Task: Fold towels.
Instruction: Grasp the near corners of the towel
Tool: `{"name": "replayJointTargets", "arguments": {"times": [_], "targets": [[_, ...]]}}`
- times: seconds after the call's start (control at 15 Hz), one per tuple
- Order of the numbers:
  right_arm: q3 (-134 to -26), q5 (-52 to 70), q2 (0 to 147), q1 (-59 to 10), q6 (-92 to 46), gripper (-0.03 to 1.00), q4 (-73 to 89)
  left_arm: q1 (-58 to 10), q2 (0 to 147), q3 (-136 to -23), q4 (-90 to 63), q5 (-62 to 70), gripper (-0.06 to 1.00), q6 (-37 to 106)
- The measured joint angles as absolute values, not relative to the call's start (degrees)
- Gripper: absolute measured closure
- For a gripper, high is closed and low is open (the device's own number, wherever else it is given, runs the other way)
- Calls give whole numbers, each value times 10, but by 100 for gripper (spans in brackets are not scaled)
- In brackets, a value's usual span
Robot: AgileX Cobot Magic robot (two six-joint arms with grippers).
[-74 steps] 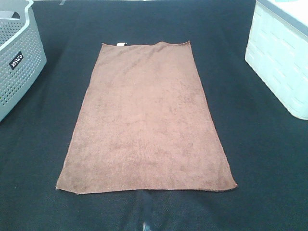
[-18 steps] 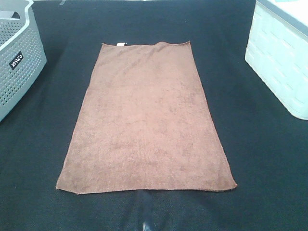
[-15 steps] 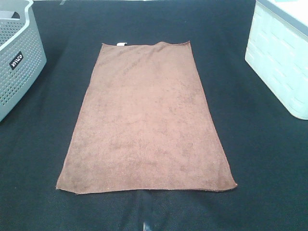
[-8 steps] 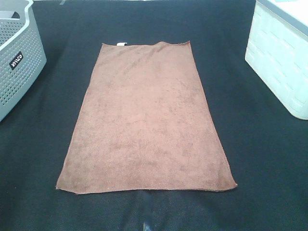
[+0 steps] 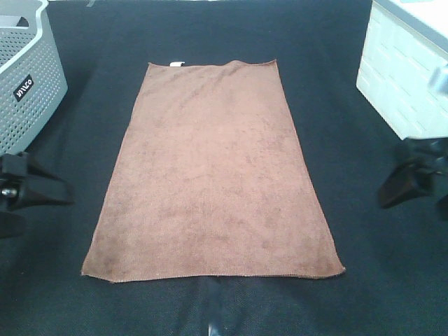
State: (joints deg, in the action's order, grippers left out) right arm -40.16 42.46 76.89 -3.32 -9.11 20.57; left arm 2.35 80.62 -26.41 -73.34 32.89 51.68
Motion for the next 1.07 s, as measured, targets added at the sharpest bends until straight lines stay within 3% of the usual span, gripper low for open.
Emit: {"name": "replayJointTargets", "arguments": {"times": [0.2,0.6,0.8,1.07], "targets": [[-402,391,889,-33,-198,20,319,23,911,-265,-832,340,7,630],[-403,358,992,-33,-295,20,417,7,1020,-274,-894,345,7,693],[-403,355,1032,-33,-331,21,458,-51,1060,-315,-917,352,8,696],[-407,368,1079,-34,-427,29,579,-97,1102,-359,-942,358,22,696]]}}
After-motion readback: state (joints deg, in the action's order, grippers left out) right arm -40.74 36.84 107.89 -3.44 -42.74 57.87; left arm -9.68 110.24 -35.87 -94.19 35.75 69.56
